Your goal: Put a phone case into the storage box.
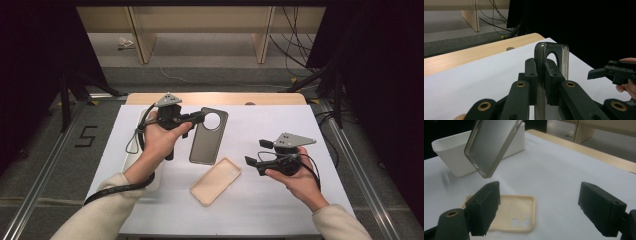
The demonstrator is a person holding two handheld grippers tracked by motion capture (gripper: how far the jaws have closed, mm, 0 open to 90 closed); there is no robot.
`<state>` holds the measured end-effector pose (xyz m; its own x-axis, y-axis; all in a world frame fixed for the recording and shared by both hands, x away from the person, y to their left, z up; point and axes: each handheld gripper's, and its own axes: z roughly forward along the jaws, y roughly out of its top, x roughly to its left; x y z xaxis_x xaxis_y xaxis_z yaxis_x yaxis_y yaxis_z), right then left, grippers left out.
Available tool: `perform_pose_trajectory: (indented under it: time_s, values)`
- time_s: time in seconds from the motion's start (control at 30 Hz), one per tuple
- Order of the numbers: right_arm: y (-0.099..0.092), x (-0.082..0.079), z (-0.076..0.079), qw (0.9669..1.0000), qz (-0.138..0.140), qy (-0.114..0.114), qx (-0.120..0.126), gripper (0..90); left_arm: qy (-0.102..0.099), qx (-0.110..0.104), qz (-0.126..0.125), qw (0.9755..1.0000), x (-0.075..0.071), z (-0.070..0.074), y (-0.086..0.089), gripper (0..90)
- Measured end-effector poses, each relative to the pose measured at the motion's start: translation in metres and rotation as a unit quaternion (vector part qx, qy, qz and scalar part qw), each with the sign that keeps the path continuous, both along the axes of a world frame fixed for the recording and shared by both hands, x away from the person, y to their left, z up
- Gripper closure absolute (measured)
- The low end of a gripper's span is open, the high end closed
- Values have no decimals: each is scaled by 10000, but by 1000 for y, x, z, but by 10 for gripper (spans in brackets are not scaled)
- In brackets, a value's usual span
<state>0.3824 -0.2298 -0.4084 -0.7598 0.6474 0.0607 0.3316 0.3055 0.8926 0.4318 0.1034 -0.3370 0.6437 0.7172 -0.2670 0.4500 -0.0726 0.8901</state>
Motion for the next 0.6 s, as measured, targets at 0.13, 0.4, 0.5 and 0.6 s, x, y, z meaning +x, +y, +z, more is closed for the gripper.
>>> perform_pose_trajectory:
  time_s: [0.13,0.4,0.5,0.6]
  values:
    - [-4,-2,0,10000,-78,-38,-12,186,-78,-61,41,9999,-1,2,8,818]
    - [-9,-5,0,9998,-171,-104,17,181,-196,-176,37,9996,-2,7,17,818]
    - [-11,-7,0,9997,-206,-129,16,180,-254,-221,78,9994,-3,9,24,817]
    - [-13,-8,-1,9997,-216,-129,11,175,-289,-220,103,9993,-3,10,27,818]
